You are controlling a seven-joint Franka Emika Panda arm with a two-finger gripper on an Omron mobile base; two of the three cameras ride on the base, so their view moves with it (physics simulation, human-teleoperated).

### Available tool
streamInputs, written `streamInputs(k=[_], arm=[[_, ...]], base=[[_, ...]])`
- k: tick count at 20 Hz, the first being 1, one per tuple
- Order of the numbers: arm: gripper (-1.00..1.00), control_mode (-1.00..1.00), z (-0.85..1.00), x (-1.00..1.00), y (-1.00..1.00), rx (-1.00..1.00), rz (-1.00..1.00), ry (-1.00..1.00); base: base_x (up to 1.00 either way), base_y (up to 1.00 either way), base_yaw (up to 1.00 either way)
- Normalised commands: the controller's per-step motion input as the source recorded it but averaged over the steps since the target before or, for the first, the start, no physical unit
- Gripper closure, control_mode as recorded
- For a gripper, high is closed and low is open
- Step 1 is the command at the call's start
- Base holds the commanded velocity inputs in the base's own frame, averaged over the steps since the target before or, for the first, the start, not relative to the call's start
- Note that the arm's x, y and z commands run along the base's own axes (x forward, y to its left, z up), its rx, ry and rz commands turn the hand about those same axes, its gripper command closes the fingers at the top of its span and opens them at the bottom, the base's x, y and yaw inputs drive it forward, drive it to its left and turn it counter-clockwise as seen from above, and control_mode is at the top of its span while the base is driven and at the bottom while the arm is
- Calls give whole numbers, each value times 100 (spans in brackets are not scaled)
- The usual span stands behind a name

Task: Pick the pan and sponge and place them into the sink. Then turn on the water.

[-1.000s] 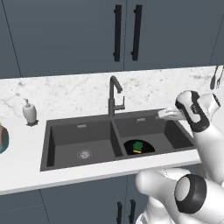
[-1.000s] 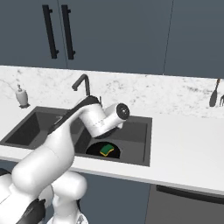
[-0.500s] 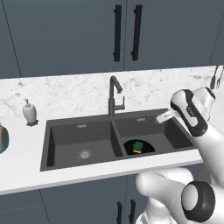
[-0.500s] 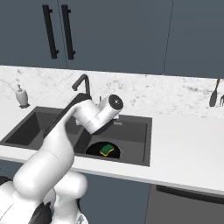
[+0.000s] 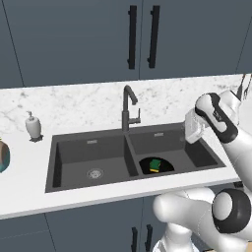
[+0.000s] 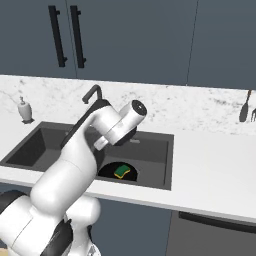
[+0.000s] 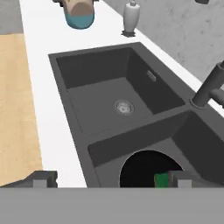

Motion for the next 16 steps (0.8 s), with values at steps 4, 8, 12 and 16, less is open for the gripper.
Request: streamInputs(k=[4,8,12,16], arm=[[-100,-100,0,0,0,-22,11,-50],[-100,-100,0,0,0,-17,2,-52],[-100,-100,0,0,2,-11,7,-35],[-100,-100,1,10,0,7,3,-3]], base=[[0,0,0],[0,0,0],[0,0,0],[0,0,0]])
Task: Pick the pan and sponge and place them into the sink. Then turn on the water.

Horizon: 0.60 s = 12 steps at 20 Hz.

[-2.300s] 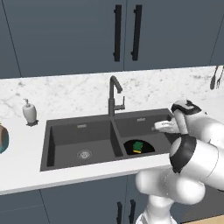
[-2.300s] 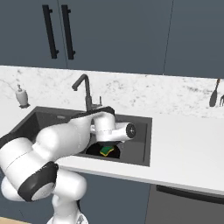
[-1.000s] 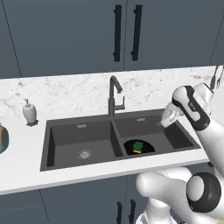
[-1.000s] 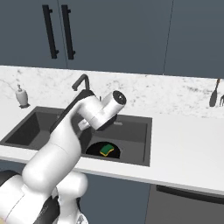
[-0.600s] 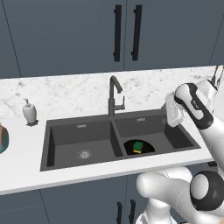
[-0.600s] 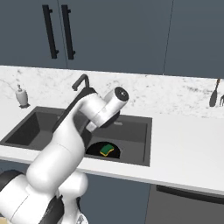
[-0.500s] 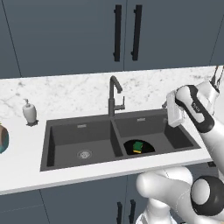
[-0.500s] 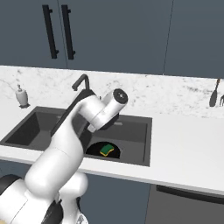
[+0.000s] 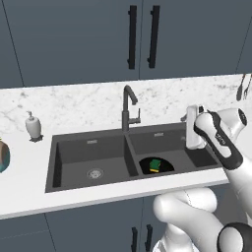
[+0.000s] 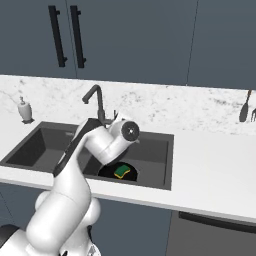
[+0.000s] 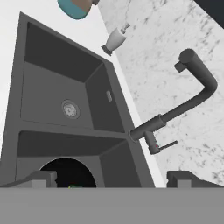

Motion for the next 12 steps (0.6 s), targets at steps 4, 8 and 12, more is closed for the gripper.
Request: streamInputs(k=[4,8,12], arm=[[-100,-100,10,11,0,22,-1,0],[-100,-100,6,10,0,23,-12,-1],[-100,-100,0,16,0,18,-13,-3]], base=[[0,0,0],[0,0,0],[0,0,0]])
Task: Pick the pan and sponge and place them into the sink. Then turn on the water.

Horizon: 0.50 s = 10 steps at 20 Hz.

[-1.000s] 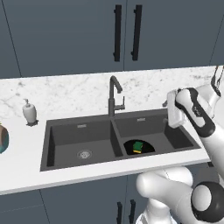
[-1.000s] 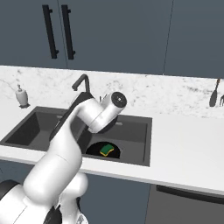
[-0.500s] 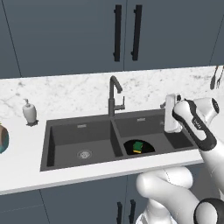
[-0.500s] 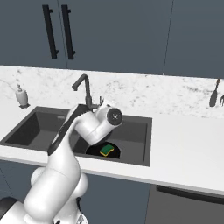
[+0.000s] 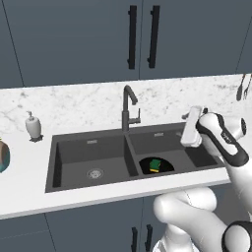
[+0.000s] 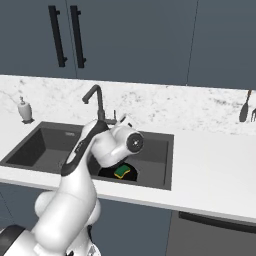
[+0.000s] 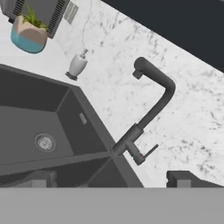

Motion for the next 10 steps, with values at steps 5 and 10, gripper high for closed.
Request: streamInputs(k=[5,10], arm=[[-100,-100,0,33,11,13,-8,-1],[-100,-100,0,40,9,12,-2,0]], base=[[0,0,0],[0,0,0]])
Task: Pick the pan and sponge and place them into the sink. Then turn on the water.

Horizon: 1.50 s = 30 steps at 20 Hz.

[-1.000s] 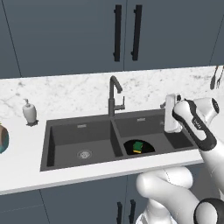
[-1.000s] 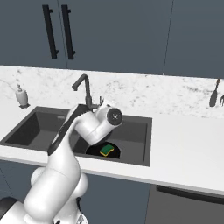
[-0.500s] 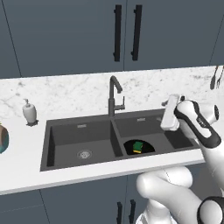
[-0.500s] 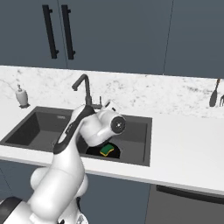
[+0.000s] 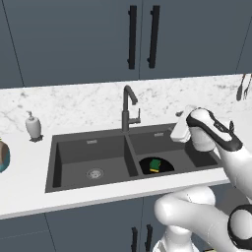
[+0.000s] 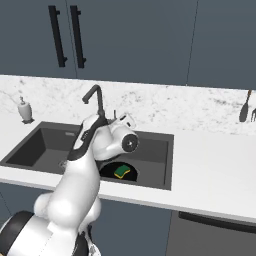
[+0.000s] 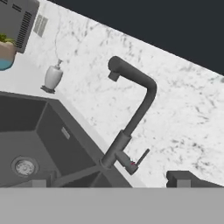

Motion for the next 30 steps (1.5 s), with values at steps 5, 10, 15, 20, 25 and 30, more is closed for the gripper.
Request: streamInputs(k=[5,10,15,20,25,30], arm=[[-100,-100,0,44,8,10,0,3],[-100,-100,-8,46,19,11,0,7],[-100,-100,-17,46,25,7,0,1],[-100,-100,-29,42,19,7,0,1],[-100,-100,-27,38,9,8,0,1],[-100,-100,-8,42,0,9,0,0]], base=[[0,0,0],[0,0,0],[0,0,0],[0,0,0],[0,0,0],[0,0,0]])
